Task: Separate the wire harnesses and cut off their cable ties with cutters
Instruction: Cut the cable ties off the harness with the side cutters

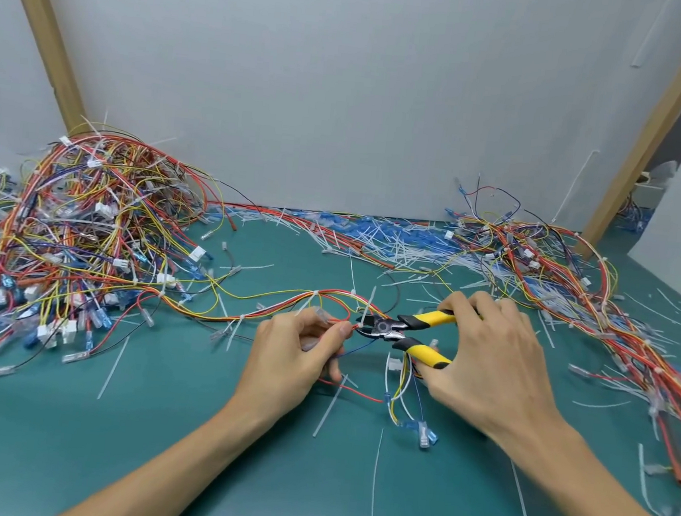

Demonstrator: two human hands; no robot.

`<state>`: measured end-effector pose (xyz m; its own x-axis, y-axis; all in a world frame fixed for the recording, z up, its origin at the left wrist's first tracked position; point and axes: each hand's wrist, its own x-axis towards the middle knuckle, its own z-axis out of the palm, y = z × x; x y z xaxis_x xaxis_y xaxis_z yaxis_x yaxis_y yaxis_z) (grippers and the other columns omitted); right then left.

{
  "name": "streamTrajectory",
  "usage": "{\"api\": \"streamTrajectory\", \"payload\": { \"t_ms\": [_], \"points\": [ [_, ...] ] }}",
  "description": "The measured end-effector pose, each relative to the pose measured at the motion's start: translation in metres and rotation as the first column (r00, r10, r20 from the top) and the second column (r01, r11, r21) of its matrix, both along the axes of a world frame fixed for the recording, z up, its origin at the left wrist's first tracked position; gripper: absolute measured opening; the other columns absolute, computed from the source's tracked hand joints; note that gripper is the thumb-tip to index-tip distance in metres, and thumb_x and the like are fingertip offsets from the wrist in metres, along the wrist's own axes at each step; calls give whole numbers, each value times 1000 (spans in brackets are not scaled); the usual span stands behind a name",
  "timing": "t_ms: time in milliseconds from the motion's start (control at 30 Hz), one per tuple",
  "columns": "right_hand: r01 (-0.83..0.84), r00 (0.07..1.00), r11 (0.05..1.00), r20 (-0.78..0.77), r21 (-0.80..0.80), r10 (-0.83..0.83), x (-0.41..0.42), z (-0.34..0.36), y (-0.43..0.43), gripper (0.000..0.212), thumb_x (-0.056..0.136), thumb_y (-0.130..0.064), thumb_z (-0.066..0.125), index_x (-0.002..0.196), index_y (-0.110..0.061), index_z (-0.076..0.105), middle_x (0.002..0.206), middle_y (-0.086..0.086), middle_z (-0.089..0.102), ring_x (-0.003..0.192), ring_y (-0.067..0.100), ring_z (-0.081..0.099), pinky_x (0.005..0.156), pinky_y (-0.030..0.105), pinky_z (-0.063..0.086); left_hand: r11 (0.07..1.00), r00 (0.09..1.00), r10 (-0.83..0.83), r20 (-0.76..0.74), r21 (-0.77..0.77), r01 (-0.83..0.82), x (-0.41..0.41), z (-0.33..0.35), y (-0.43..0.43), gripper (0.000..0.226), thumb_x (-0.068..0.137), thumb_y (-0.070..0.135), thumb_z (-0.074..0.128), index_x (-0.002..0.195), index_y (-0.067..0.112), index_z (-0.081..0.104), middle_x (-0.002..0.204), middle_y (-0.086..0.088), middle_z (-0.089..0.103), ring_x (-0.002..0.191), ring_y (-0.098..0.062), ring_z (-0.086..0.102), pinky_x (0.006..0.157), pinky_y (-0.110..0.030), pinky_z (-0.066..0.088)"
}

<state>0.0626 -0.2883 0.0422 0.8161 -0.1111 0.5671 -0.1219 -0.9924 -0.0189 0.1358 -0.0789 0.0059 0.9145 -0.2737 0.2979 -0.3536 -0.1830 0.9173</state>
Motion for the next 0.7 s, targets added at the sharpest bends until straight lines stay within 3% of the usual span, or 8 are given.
{"api": "streamTrajectory", "payload": {
  "t_ms": [200,333,700],
  "points": [
    [-14,999,1000,41,11,14,1,-1,0,45,63,-40,77,99,-17,61,91,0,53,82,26,43,71,39,43,1000,1000,0,-12,2,0,-1,1,0,22,95,21,67,76,11,69,53,-2,66,49,-16,67,55,-25,57],
    [-5,996,1000,89,-27,7,2,-1,-1,45,61,-37,75,98,-17,61,91,0,54,84,27,42,70,38,40,1000,1000,-6,-13,16,6,-1,2,0,22,95,22,67,77,10,68,53,-3,67,49,-15,66,59,-32,60],
    [-76,992,996,100,-46,80,3,-2,-6,34,69,-44,84,90,-21,69,73,-3,58,67,27,52,59,35,42,999,998,-23,-56,-29,21,0,0,0,22,95,20,67,77,7,70,57,-3,65,48,-15,64,53,-21,53]
  ]
}}
